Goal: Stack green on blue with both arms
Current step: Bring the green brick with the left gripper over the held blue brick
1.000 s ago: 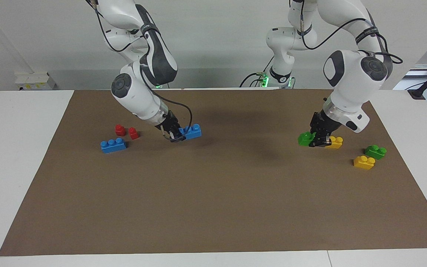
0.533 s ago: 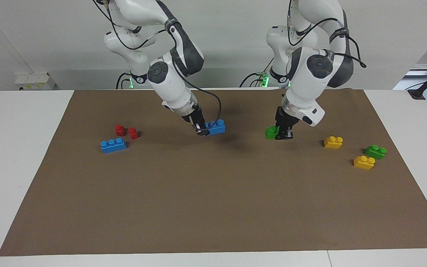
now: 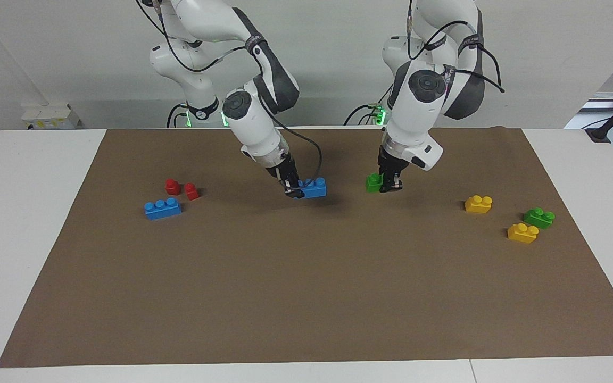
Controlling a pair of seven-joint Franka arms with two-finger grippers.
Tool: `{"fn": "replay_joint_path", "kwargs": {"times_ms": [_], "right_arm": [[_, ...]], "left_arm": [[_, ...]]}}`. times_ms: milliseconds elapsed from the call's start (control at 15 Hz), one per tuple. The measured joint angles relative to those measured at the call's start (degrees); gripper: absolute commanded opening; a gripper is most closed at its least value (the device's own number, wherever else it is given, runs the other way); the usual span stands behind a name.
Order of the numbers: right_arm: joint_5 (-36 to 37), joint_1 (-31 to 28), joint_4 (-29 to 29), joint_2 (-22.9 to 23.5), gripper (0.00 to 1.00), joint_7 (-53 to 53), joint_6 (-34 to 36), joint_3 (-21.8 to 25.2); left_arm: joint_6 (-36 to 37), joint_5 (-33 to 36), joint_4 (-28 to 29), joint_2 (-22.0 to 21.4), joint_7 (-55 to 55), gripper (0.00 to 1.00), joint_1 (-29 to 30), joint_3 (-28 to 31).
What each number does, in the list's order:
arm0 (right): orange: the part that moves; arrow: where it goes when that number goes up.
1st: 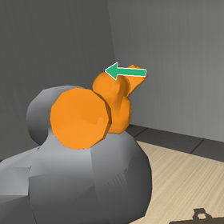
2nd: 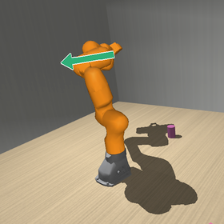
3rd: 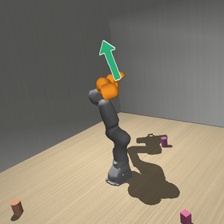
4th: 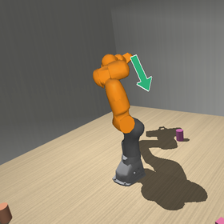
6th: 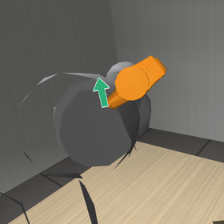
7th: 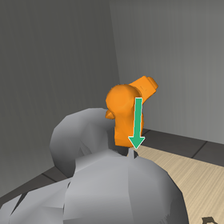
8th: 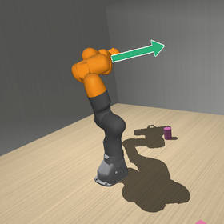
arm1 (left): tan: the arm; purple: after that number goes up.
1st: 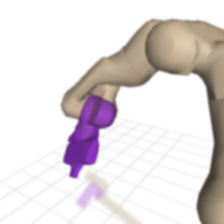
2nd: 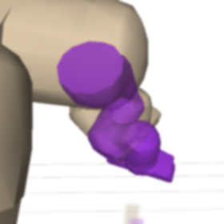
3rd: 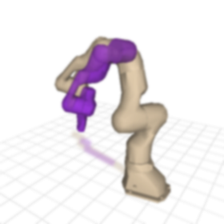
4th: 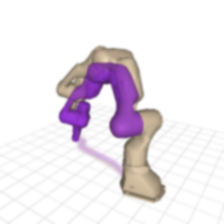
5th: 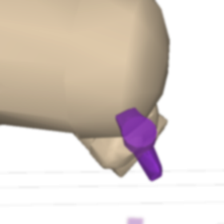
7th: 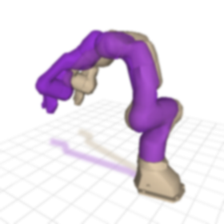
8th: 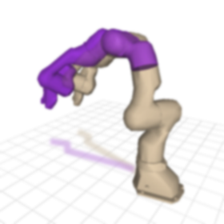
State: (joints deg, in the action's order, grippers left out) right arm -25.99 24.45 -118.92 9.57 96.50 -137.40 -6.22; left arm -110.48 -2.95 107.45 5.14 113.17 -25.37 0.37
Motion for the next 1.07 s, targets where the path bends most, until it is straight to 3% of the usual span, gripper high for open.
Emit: {"fn": "replay_joint_path", "kwargs": {"times_ms": [533, 1067], "right_arm": [[0.0, 2.1, -4.1, 0.1, 0.0, 1.7, -5.8, -0.2], [-3.0, 3.8, -5.1, 1.7, 0.0, 2.0, -8.5, -0.2]], "left_arm": [[-3.4, 0.0, 1.4, 0.0, 2.9, 0.0, -1.5, -0.1], [-11.2, 0.6, 7.8, -2.2, 11.9, 0.0, -6.9, -0.2]]}}
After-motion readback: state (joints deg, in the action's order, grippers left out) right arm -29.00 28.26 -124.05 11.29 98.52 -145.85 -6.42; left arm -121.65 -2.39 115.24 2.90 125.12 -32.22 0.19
